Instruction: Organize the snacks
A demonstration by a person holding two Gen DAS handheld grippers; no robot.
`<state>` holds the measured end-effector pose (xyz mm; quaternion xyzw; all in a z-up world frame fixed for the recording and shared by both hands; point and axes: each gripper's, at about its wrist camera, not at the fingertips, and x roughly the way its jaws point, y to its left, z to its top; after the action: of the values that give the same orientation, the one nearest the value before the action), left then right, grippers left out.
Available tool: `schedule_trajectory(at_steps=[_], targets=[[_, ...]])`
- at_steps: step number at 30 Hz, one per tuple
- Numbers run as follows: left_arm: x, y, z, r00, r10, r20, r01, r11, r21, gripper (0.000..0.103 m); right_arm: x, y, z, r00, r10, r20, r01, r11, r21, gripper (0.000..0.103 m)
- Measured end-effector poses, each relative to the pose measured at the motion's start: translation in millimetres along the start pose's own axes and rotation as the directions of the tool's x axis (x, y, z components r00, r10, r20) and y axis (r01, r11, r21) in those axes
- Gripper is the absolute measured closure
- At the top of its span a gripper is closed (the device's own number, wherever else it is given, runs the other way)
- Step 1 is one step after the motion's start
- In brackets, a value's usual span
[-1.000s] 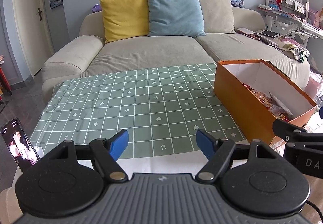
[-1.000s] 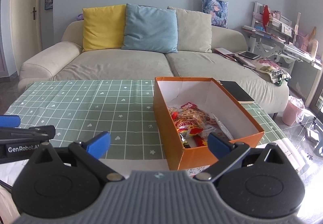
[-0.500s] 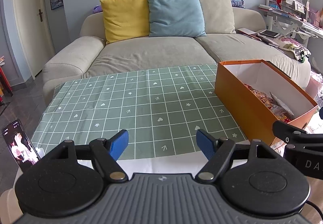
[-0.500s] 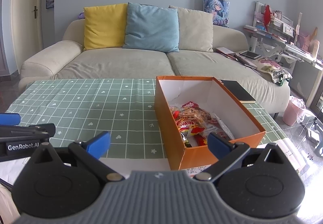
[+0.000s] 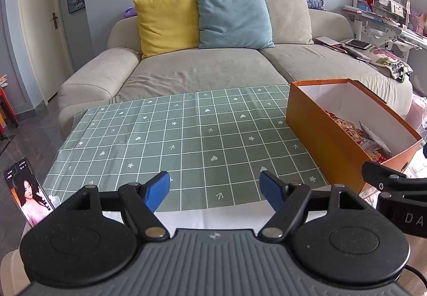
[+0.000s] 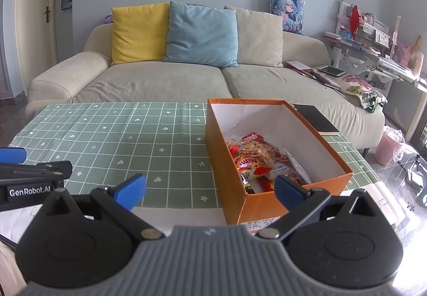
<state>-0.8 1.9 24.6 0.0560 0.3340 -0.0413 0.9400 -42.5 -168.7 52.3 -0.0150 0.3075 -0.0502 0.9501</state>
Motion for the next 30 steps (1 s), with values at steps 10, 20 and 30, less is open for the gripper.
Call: schedule_trajectory(at_steps=[10,20,30], targets=[[-0.2,0.1,0.1,1.0,0.0,0.001,0.0,1.0,0.0,0.014,0.4,0.1,0.5,1.0,0.0,-0.001,0.0,1.0,-0.001,0.004],[0.1,0.6,1.0,1.0,0.002,0.0,-0.002,1.0,0.005,0.013,2.9,0.4,-1.2,1.0,0.006,-0.005,-0.006,1.0,-0.007,0.004],[-1.0,2.2,0.8,1.0,0.008,0.004,-0.008,1.0,0.01,0.014,2.7,1.6,-0.7,1.0,0.004,-0.005,-0.004,1.0,-0.006,0.004]])
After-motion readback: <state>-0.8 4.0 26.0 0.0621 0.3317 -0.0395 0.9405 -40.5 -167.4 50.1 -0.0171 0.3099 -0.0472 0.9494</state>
